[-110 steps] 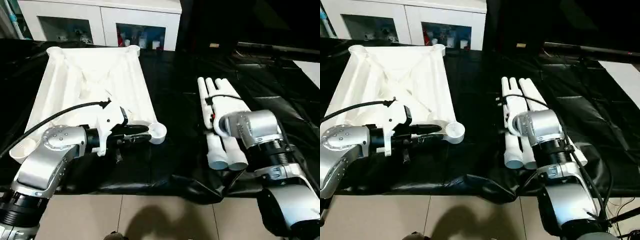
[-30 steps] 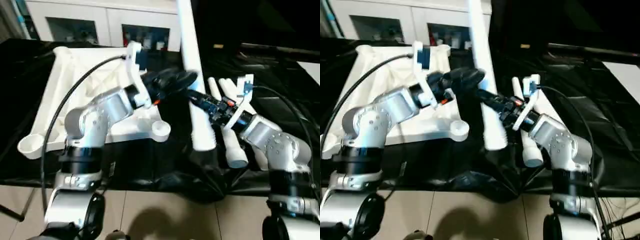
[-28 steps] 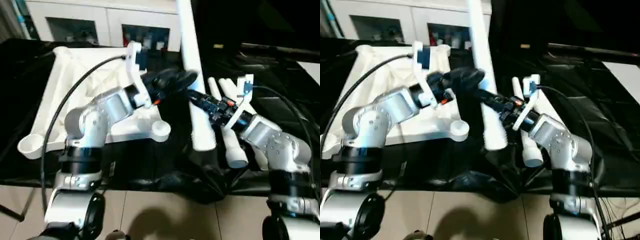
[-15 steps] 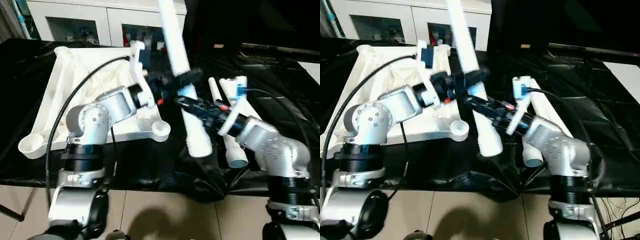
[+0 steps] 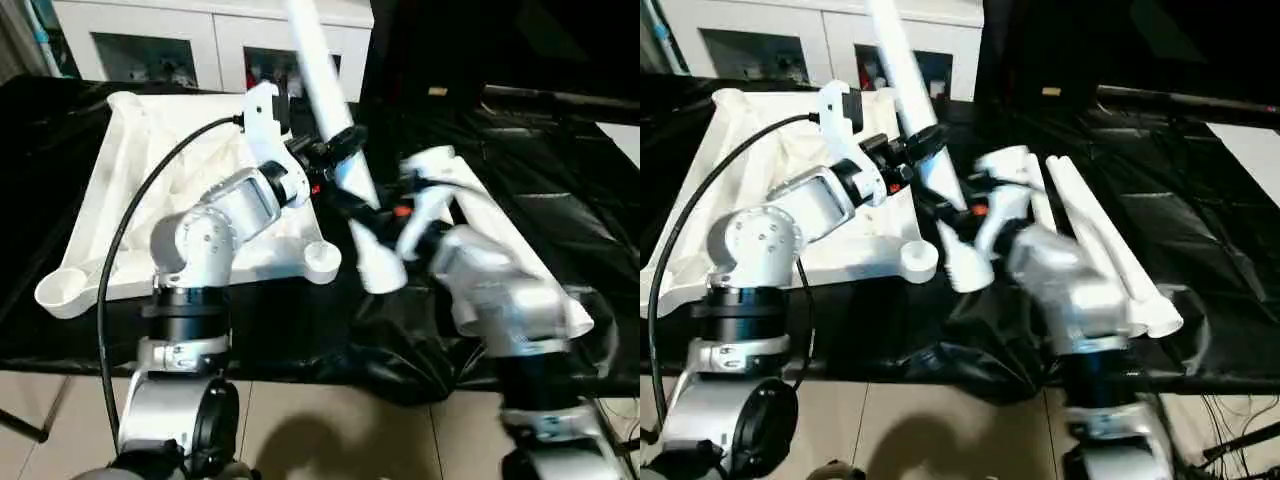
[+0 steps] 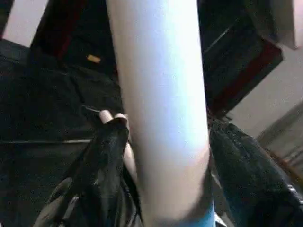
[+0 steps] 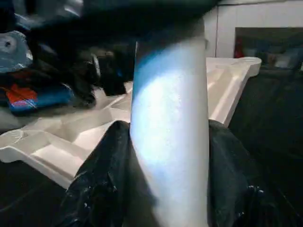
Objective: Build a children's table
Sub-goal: Pick table leg
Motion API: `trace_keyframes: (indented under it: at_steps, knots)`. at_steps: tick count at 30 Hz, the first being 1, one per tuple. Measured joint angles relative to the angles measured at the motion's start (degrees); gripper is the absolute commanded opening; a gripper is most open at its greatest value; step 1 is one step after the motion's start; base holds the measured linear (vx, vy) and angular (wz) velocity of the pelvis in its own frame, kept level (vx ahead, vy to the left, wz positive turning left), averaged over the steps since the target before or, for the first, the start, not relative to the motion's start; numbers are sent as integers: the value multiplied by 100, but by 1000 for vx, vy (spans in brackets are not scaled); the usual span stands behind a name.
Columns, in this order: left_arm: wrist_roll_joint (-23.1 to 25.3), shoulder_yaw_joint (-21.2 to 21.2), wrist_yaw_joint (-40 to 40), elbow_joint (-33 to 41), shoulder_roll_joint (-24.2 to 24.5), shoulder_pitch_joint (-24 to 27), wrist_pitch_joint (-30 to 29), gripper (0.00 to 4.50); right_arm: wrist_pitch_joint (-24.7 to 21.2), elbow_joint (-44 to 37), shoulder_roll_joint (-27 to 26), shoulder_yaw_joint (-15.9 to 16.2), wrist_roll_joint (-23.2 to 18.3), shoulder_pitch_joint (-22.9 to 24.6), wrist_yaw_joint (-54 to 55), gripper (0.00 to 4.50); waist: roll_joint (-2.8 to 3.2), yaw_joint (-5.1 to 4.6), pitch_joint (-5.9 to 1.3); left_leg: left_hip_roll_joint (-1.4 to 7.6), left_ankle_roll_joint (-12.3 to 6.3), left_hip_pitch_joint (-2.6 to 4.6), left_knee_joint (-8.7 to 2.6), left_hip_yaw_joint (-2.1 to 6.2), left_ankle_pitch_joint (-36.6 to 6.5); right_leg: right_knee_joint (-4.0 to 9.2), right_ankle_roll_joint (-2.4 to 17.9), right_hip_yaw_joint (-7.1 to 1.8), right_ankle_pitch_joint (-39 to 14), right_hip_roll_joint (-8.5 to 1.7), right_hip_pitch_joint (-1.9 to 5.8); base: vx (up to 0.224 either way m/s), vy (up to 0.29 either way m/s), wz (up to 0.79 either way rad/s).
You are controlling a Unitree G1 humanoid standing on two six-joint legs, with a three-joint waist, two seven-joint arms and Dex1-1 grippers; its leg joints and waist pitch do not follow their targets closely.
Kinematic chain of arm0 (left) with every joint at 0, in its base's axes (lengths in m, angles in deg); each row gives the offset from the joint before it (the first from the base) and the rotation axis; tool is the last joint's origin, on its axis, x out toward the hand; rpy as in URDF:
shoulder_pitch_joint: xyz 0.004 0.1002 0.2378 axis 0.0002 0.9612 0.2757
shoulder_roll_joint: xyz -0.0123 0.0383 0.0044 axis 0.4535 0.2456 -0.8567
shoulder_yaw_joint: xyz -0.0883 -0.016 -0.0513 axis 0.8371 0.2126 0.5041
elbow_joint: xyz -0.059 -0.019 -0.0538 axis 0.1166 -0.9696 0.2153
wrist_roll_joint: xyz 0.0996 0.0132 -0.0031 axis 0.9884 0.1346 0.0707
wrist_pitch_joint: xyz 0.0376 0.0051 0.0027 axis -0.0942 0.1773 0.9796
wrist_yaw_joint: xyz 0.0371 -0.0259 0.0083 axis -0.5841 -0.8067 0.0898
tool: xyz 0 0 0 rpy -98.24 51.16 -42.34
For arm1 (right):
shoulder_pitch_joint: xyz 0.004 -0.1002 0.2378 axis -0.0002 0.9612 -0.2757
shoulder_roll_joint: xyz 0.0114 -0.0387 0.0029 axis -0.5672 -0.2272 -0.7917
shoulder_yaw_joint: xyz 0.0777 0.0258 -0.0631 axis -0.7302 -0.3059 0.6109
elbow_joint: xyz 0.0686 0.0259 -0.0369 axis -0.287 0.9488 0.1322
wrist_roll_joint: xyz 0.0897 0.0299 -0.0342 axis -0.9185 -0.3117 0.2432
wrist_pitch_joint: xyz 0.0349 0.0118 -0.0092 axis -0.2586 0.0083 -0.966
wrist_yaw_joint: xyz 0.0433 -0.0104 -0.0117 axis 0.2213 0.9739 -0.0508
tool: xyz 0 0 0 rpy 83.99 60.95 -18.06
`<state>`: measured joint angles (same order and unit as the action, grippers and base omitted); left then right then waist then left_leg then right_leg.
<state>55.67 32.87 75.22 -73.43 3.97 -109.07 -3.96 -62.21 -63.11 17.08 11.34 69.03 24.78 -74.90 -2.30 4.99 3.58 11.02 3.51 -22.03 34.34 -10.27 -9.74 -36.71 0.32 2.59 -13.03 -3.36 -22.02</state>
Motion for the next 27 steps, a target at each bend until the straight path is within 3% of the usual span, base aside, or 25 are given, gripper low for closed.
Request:
trace_keyframes:
  at_steps: [5,9,14,17,23,27]
  knots:
    - [153,-134,-71,0,-19,43,83,239,313,55,-97,257,329,-90,204,178,1,2,1,0,0,-2,-2,0,0,4,-2,0,1,0,0,0,0,0]
    - [172,-145,-105,4,-16,43,98,206,447,157,-156,288,394,-90,271,178,2,-2,1,-1,0,-3,-1,0,0,5,-5,-1,3,0,0,0,0,0]
    - [212,-152,-122,-2,-26,42,178,196,548,182,-162,339,513,-90,362,178,6,-6,4,-1,0,-2,-2,1,0,5,-6,-1,4,1,0,0,0,0]
    - [233,-174,-108,-7,-17,42,260,193,616,220,-179,339,541,-109,372,248,7,-9,5,-1,0,-2,-2,1,0,5,-6,-1,4,1,0,0,0,0]
    - [382,-322,249,-117,263,48,447,187,557,215,-128,278,396,-117,219,293,11,-19,7,-1,0,-2,-2,2,0,5,-7,-2,5,2,0,0,0,0]
    - [369,-511,812,-102,526,70,457,187,49,178,263,269,78,-125,-313,306,12,4,7,-2,-1,-3,-1,1,-1,7,-8,-2,5,2,2,0,0,0]
